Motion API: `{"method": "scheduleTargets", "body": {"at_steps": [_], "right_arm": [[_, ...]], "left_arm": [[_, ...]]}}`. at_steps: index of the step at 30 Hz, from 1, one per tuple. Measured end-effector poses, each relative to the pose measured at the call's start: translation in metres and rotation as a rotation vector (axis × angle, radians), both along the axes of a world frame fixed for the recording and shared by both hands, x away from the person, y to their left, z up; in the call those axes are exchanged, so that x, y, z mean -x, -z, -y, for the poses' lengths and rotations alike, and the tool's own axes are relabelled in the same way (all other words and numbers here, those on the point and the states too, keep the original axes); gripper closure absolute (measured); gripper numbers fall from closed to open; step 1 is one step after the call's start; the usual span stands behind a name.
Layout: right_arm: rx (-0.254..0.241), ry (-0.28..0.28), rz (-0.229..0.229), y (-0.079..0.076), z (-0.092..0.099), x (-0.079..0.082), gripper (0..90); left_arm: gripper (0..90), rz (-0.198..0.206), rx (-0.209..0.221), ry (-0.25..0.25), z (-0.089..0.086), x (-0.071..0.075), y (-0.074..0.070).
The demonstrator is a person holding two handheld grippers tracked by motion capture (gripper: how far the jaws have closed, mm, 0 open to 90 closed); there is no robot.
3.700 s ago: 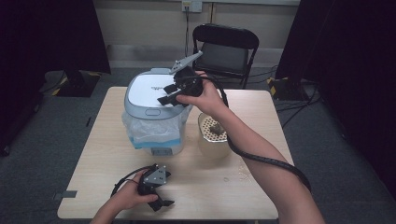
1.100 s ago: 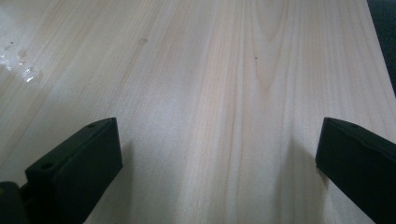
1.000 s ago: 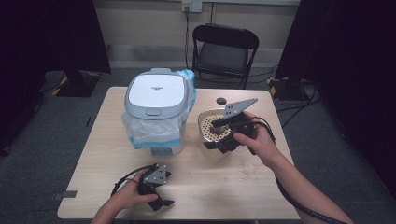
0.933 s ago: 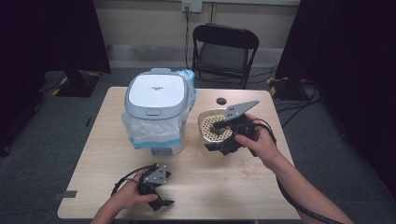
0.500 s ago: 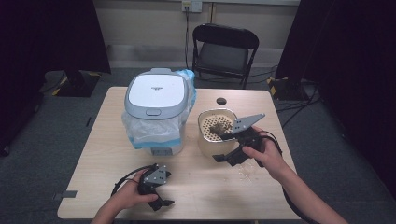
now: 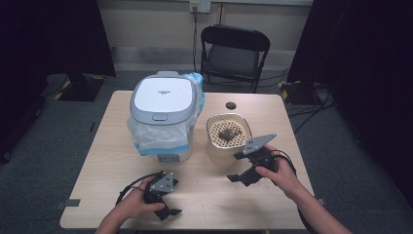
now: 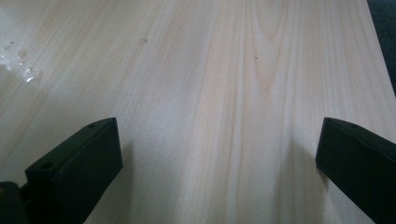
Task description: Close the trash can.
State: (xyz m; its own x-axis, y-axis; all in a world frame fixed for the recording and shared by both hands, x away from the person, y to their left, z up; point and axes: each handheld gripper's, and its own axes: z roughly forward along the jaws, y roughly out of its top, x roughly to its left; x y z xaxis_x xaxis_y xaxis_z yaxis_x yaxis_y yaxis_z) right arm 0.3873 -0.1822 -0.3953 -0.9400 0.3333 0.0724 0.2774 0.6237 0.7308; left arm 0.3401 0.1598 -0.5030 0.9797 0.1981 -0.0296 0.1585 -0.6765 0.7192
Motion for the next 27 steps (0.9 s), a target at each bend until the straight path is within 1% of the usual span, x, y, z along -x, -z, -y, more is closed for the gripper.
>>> {"method": "scheduleTargets", "body": {"at_steps": [1,3,4,5,6,8,11,13,14,17,20,21,25,27], "right_arm": [[0.008,-0.004,-0.004,0.005,0.001,0.002,14.9],[0.015,-0.003,-0.002,0.011,0.003,0.004,14.9],[0.015,-0.003,-0.002,0.011,0.003,0.004,14.9],[0.025,-0.01,-0.001,0.016,0.004,0.005,14.9],[0.025,-0.01,-0.001,0.016,0.004,0.005,14.9],[0.029,-0.006,-0.01,0.021,0.006,0.006,14.9],[0.03,-0.004,-0.01,0.027,0.009,0.008,14.9],[0.033,-0.006,-0.009,0.028,0.01,0.008,14.9],[0.038,-0.005,-0.005,0.031,0.012,0.009,14.9],[0.032,-0.002,-0.014,0.036,0.016,0.01,14.9],[0.04,0.001,-0.015,0.039,0.018,0.011,14.9],[0.047,-0.002,-0.01,0.043,0.021,0.012,14.9],[0.074,-0.002,-0.002,0.051,0.026,0.015,14.9],[0.07,-0.003,-0.009,0.053,0.027,0.015,14.9]], "left_arm": [[0.0,0.0,0.0,0.0,0.0,0.0,0.0],[0.0,0.0,0.001,-0.001,0.0,0.0,0.0],[0.0,0.0,0.001,-0.001,0.0,0.0,0.0],[0.0,0.0,0.001,-0.001,0.0,0.0,0.0],[0.0,0.0,0.001,-0.001,0.0,0.0,0.0],[0.0,-0.001,0.002,-0.001,0.0,0.0,0.0],[0.0,0.0,0.001,-0.001,0.0,0.0,0.0],[0.0,0.0,0.001,-0.002,0.0,0.0,0.0],[0.0,0.0,0.001,-0.001,0.0,0.0,0.0],[0.0,0.0,0.001,-0.001,0.0,0.0,0.0],[0.0,0.0,0.001,-0.001,0.0,0.0,0.0],[0.0,0.0,0.001,-0.001,0.0,0.0,0.0],[0.0,0.0,0.001,-0.001,0.0,0.0,0.0],[0.0,0.0,0.001,-0.001,0.0,0.0,0.0]]}}
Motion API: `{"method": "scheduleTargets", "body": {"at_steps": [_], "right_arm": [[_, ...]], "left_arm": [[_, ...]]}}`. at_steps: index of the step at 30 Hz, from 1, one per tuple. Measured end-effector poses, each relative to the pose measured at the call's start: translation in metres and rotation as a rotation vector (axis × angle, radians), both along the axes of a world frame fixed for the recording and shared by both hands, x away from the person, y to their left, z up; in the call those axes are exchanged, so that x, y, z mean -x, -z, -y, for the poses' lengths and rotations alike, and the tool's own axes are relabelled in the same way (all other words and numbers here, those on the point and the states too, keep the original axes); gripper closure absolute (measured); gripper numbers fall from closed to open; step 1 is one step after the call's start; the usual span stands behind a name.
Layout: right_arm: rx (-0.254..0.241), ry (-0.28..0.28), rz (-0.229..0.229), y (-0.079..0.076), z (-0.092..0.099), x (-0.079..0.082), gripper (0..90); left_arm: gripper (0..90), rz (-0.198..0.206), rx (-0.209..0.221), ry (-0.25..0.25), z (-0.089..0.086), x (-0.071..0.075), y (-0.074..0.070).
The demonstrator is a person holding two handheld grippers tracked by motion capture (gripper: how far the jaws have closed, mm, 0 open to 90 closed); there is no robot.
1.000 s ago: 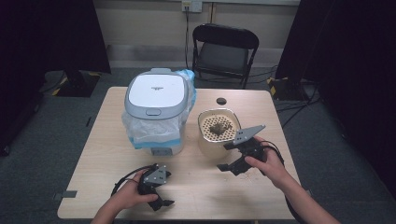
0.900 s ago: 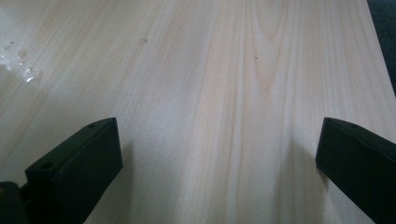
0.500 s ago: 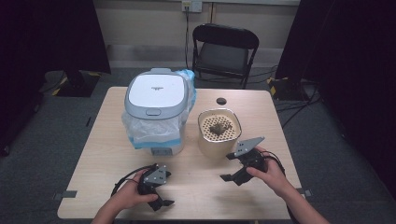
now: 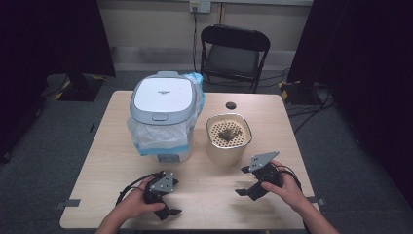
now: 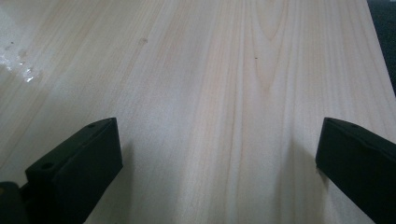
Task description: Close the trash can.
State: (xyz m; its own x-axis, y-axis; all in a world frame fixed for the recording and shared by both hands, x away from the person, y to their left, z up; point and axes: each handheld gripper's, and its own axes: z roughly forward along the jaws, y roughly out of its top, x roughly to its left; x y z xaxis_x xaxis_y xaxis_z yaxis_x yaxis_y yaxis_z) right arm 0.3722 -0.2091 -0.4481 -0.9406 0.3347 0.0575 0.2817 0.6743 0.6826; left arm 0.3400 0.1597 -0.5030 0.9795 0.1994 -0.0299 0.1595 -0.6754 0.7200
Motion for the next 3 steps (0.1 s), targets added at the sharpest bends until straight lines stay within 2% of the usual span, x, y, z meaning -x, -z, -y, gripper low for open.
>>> {"method": "scheduleTargets", "body": {"at_steps": [3], "right_arm": [[0.002,0.011,-0.002,0.005,0.0044,0.0011,14.9]], "left_arm": [[0.0,0.0,0.0,0.0,0.0,0.0,0.0]]}}
